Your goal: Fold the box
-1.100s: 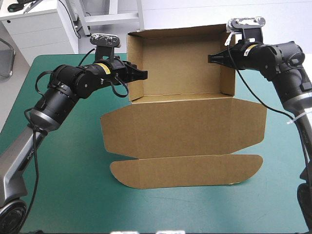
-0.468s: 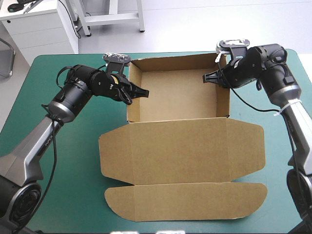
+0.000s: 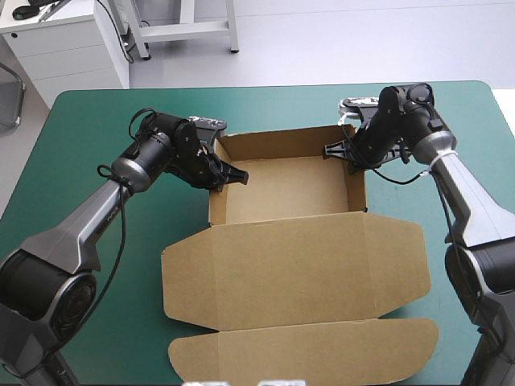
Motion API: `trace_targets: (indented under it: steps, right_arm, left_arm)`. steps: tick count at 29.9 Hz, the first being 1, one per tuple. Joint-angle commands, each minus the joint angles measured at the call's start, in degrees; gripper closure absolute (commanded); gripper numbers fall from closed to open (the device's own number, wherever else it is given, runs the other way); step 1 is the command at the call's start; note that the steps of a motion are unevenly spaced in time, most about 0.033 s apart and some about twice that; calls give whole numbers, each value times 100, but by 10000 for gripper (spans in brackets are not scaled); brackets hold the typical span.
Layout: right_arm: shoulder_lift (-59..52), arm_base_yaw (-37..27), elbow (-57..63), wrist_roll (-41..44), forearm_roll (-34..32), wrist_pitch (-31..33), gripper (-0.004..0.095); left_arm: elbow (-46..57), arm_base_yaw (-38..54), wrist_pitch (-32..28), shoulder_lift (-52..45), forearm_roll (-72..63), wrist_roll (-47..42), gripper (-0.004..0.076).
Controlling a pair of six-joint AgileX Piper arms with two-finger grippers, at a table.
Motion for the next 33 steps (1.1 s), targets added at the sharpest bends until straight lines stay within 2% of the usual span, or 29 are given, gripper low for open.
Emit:
trace_targets:
  steps: [1, 11, 14, 17, 21, 23, 24, 26, 33]
  right_arm:
    - [-166, 96, -171, -74, 609, 64, 922]
    - [220, 163, -138, -144, 465, 64, 922]
    - [256, 163, -138, -168, 218, 64, 898]
    - [256, 163, -138, -168, 25, 64, 746]
    - [256, 163, -138, -184, 32, 64, 329]
    - [256, 163, -138, -184, 32, 64, 122]
    - [256, 163, -138, -168, 32, 64, 54]
    - [245, 163, -138, -132, 58, 64, 1]
    - [185, 139, -272, -117, 12, 64, 8]
  left_arm:
    - [-183, -52, 135, -110, -100, 239, 729]
    - [-183, -52, 110, 3, -66, 406, 727]
    - [-183, -52, 110, 16, -66, 515, 661]
    - [-183, -52, 121, 38, -66, 579, 477]
    - [-183, 54, 119, 38, -40, 389, 194]
    - [-183, 158, 200, 38, -29, 234, 120]
    - [-183, 211, 260, 38, -40, 229, 103]
    - [-183, 310, 351, 38, -90, 229, 103]
    - [-698, 388, 52, -124, -719, 621, 103]
